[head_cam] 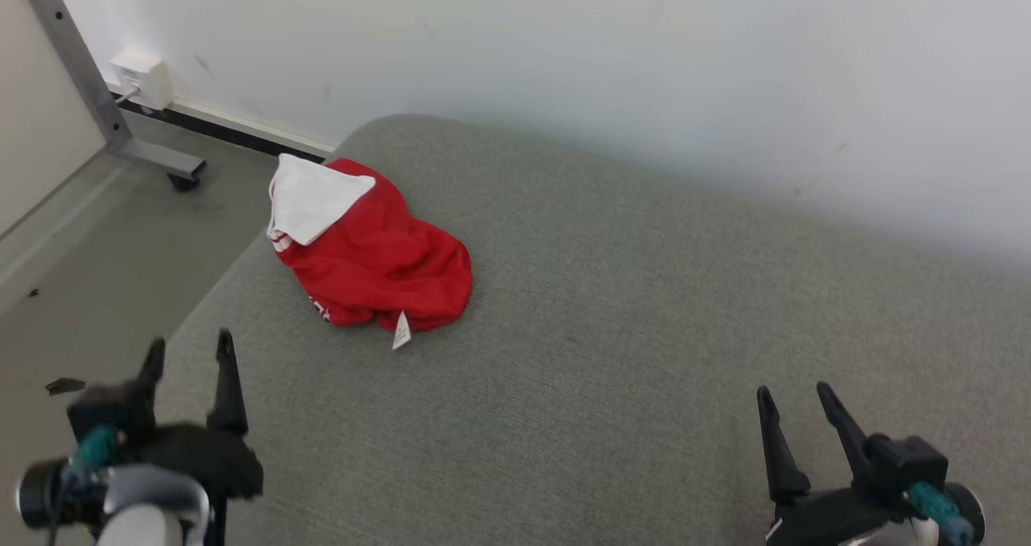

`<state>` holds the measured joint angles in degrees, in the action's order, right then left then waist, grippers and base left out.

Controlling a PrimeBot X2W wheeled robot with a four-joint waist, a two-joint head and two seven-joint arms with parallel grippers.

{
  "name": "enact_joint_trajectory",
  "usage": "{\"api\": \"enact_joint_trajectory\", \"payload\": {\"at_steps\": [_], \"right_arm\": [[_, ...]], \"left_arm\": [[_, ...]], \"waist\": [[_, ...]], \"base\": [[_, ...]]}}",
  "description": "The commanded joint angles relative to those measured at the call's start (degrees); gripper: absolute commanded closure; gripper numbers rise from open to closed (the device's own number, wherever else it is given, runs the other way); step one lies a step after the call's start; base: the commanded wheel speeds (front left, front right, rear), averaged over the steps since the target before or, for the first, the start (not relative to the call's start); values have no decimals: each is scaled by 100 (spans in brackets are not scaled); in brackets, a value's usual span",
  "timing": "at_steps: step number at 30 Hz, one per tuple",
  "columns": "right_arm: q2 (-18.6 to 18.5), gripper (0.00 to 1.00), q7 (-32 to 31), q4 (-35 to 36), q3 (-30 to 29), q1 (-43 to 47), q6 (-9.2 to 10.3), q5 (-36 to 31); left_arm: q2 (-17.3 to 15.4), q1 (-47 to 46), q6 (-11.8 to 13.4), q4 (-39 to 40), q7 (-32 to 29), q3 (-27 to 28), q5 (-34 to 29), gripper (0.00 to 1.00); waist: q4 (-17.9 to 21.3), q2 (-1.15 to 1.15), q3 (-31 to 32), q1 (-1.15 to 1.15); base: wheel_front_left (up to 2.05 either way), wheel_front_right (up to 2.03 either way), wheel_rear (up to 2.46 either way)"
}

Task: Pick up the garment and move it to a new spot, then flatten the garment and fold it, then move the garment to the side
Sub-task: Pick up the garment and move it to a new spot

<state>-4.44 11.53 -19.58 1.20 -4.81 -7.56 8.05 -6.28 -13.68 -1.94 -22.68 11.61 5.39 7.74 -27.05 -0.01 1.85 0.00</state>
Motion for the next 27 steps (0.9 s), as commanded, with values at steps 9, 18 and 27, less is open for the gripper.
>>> {"api": "enact_joint_trajectory", "payload": {"at_steps": [9,18,27], "right_arm": [[-298,0,-288,417,524,-604,16,27],[-587,0,-496,850,901,-939,16,88],[-824,0,-640,1171,1098,-1076,16,180]], "left_arm": [[-284,-2017,210,-1559,-808,506,640,0],[-364,-3101,457,-2693,-1388,1306,1620,0],[-589,-3485,964,-3388,-2363,1351,1717,0]], "waist": [[1048,1,-1192,0],[1746,1,-1967,0],[2027,1,-2306,0]], "base": [[0,0,0],[0,0,0],[0,0,0]]}}
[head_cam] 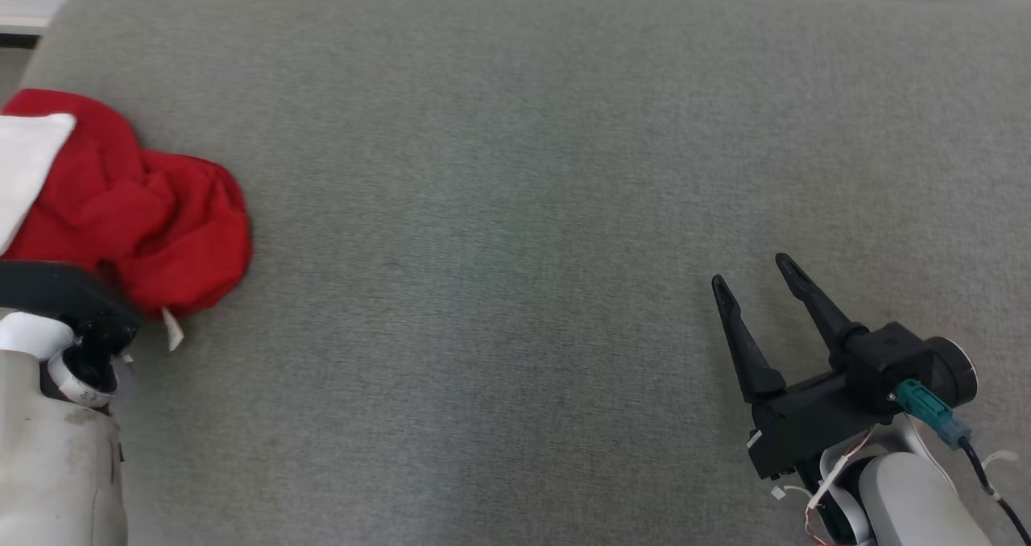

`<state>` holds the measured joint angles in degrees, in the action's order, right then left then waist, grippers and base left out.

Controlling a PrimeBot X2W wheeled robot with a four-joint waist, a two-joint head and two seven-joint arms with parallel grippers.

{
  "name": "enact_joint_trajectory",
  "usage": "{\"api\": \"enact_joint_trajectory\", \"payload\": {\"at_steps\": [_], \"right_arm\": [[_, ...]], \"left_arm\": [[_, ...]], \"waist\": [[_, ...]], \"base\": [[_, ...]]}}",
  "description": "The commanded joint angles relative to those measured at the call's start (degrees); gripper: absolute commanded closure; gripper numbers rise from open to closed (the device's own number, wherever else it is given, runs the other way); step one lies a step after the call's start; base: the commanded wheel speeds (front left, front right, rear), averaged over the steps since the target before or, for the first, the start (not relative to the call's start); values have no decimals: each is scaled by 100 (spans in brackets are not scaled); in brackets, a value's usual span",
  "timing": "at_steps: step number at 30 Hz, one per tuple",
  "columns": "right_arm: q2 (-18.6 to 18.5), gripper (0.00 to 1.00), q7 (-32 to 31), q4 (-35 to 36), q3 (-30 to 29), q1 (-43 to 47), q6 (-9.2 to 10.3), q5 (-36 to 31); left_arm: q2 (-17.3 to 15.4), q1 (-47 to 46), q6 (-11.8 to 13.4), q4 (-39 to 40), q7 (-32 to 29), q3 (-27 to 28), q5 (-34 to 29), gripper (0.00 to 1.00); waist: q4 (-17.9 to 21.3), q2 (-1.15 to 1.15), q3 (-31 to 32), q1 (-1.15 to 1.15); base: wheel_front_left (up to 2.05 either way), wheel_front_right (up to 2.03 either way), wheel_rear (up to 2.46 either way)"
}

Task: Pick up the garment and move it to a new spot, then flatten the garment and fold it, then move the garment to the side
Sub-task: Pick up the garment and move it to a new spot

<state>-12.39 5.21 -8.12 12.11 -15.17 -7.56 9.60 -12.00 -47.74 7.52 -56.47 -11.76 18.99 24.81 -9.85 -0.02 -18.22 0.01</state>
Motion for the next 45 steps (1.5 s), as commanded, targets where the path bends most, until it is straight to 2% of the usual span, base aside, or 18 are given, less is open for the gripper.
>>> {"api": "enact_joint_trajectory", "payload": {"at_steps": [1,3,4,5,8,13,17,24,28,33,39,45], "right_arm": [[-42,0,-26,62,22,-34,16,27],[-80,0,-60,126,6,-33,16,34],[-91,0,-69,156,-10,-24,16,38],[-102,0,-83,184,-28,-7,16,40],[-109,0,-96,192,-77,48,16,39],[26,0,-33,80,-73,123,16,65],[142,0,59,-53,-76,154,16,106],[386,0,295,-526,-52,287,16,217],[504,0,442,-751,-72,375,16,267],[598,0,573,-988,-74,519,16,310],[659,0,629,-1063,-97,628,16,285],[610,0,562,-937,-48,513,16,228]], "left_arm": [[-28,-70,58,-62,-180,-28,6,0],[-58,-72,98,-166,-541,-12,92,0],[-33,-64,68,-241,-782,4,153,55],[18,-37,50,-291,-974,32,237,100],[28,-3,-66,-248,-1372,39,331,100],[-405,42,-250,239,-1295,-1,253,100],[-556,-39,-399,647,-1241,-76,194,100],[-602,-188,-810,2057,-911,-332,116,100],[-449,-274,-1113,2756,-1094,-727,64,100],[9,-216,-1352,3532,-1348,-1349,199,100],[648,86,-1452,4251,-1445,-2067,621,100],[868,497,-1449,4653,-1153,-2737,814,100]], "waist": [[322,2,-311,-1],[337,2,-327,-1],[339,2,-331,-1],[336,2,-332,-1],[311,2,-283,-1],[294,2,-31,-1],[275,2,196,-1],[277,2,874,-1],[336,2,1235,-1],[546,2,1631,-1],[1026,2,1846,-1],[1683,2,1682,-1]], "base": [[0,0,0],[0,0,0],[0,0,0],[0,0,0],[0,0,0],[0,0,0],[0,0,0],[0,0,0],[0,0,0],[0,0,0],[0,0,0],[0,0,0]]}}
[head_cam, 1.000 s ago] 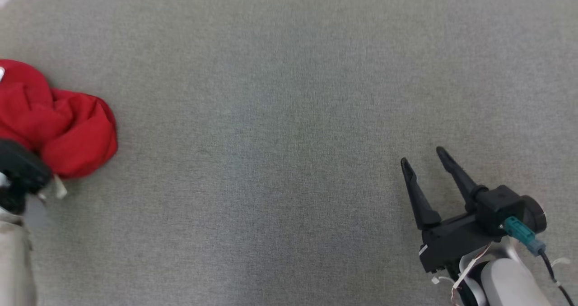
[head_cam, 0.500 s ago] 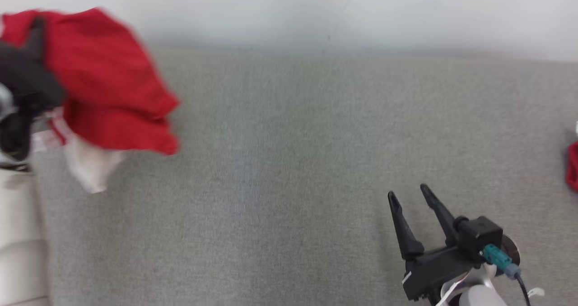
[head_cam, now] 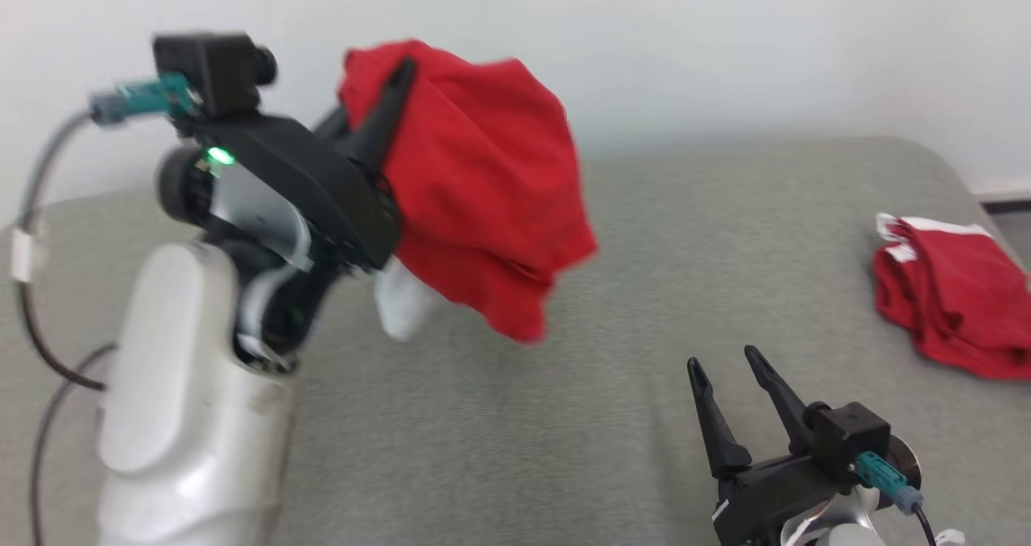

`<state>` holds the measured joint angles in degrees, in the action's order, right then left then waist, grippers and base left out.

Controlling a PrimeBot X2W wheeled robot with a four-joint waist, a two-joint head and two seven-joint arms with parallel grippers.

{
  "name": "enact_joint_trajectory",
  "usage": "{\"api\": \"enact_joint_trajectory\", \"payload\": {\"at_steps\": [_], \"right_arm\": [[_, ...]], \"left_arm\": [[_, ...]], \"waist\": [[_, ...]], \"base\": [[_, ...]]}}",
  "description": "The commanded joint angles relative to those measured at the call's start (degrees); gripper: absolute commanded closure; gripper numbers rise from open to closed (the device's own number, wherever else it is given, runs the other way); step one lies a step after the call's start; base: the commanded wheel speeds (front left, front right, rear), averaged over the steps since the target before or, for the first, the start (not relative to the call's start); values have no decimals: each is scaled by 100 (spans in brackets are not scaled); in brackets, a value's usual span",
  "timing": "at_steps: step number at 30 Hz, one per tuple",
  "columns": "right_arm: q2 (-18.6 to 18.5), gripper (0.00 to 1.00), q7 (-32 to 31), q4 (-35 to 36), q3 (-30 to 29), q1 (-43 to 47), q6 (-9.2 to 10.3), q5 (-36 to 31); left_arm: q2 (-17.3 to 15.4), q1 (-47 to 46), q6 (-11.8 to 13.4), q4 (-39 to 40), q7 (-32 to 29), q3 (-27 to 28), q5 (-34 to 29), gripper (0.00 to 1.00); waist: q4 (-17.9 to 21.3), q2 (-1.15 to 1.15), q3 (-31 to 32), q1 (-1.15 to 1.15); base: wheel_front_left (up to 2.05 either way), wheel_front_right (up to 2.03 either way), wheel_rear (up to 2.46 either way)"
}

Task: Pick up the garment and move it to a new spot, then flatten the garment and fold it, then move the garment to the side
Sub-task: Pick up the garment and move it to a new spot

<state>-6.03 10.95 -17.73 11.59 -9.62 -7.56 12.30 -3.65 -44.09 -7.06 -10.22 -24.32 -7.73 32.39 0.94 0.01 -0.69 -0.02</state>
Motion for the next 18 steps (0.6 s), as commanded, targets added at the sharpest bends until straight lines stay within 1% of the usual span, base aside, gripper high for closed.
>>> {"api": "enact_joint_trajectory", "payload": {"at_steps": [1,3,9,12,13,14,15,18], "right_arm": [[-22,0,-17,41,16,-48,16,-43],[-14,0,-19,70,26,-40,16,-43],[1,0,-11,90,143,-100,16,8],[-27,0,15,72,128,-116,16,24],[-27,0,15,72,128,-116,16,24],[-25,0,20,64,117,-111,16,30],[-25,0,20,64,117,-111,16,30],[-18,0,26,55,80,-89,16,18]], "left_arm": [[44,221,45,21,195,-162,72,100],[56,415,141,-67,430,-333,150,100],[71,895,488,-738,1201,-878,-59,100],[72,1074,614,-1284,1493,-1147,-269,100],[72,1074,614,-1284,1493,-1147,-269,100],[62,1158,685,-1602,1712,-1294,-284,0],[62,1158,685,-1602,1712,-1294,-284,0],[64,1261,745,-1947,2087,-1516,-176,0]], "waist": [[726,-1,-105,2],[943,-1,-170,2],[1592,-1,-350,2],[1796,-1,-413,2],[1796,-1,-413,2],[1882,-1,-431,2],[1882,-1,-431,2],[1911,-1,-430,2]], "base": [[0,0,0],[0,0,0],[0,0,0],[0,0,0],[0,0,0],[0,0,0],[0,0,0],[0,0,0]]}}
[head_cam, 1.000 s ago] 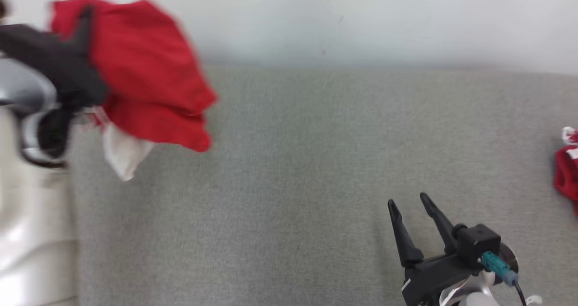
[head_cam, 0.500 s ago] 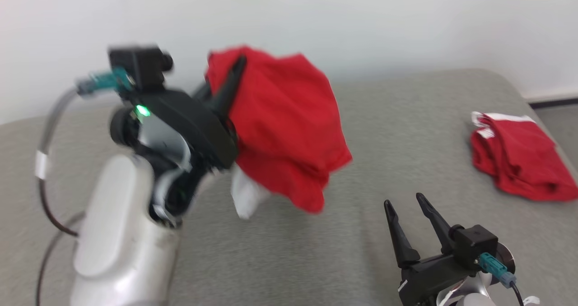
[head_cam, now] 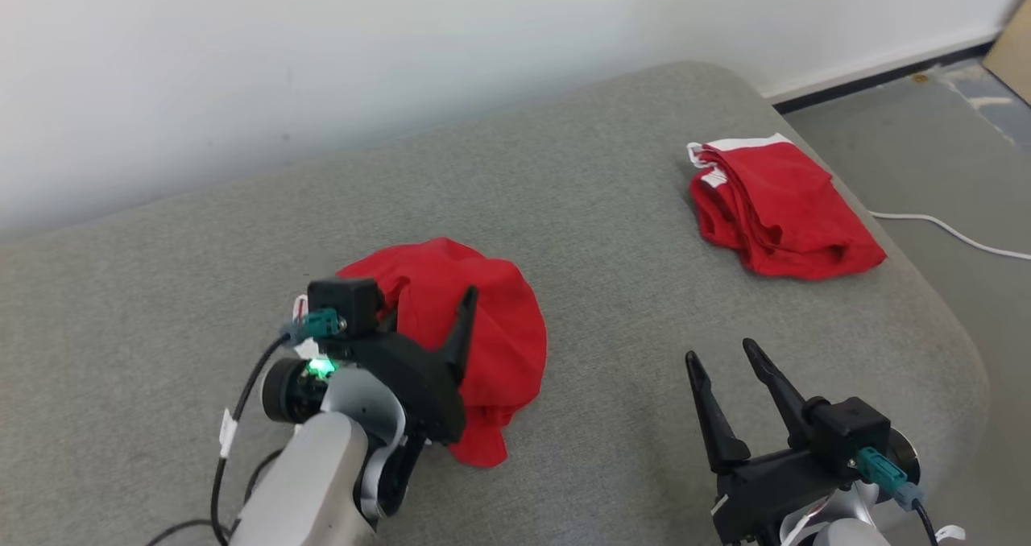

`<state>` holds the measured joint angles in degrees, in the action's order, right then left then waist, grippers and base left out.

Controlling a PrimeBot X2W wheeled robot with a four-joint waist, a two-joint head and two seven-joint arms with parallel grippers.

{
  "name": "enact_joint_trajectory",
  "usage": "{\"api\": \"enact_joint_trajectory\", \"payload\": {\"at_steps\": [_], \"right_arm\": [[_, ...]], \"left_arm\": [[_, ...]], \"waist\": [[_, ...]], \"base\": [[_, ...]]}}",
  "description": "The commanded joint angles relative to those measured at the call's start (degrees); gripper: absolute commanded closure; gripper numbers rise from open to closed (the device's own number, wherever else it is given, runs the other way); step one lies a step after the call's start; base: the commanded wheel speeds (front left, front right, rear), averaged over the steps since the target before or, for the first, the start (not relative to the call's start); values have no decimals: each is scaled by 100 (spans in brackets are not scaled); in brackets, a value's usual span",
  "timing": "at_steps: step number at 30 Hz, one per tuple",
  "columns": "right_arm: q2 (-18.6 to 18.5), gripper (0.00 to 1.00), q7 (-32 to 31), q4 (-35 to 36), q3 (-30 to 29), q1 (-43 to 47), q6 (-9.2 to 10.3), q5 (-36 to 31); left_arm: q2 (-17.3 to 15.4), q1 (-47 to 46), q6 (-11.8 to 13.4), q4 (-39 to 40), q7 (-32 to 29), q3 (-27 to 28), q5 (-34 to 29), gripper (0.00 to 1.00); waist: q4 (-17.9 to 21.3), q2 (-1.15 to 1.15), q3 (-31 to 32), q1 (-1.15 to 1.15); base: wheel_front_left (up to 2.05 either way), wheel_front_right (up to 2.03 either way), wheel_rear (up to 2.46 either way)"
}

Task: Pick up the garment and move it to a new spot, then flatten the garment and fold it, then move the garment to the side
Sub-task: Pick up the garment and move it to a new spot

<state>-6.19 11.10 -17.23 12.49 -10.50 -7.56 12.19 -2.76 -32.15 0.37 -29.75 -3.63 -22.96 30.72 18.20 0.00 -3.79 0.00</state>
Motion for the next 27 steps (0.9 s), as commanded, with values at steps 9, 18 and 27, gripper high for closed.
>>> {"api": "enact_joint_trajectory", "payload": {"at_steps": [9,18,27], "right_arm": [[-67,0,25,21,-482,261,16,-55],[-50,0,-62,210,-880,495,16,-174],[-18,0,-128,291,-1027,659,16,-218]], "left_arm": [[-37,606,106,-97,1492,-342,386,0],[-426,1618,323,745,1865,199,339,0],[-653,2639,435,1830,1875,1127,-283,0]], "waist": [[-402,0,227,0],[-1058,0,491,0],[-1395,0,648,0]], "base": [[0,0,0],[0,0,0],[0,0,0]]}}
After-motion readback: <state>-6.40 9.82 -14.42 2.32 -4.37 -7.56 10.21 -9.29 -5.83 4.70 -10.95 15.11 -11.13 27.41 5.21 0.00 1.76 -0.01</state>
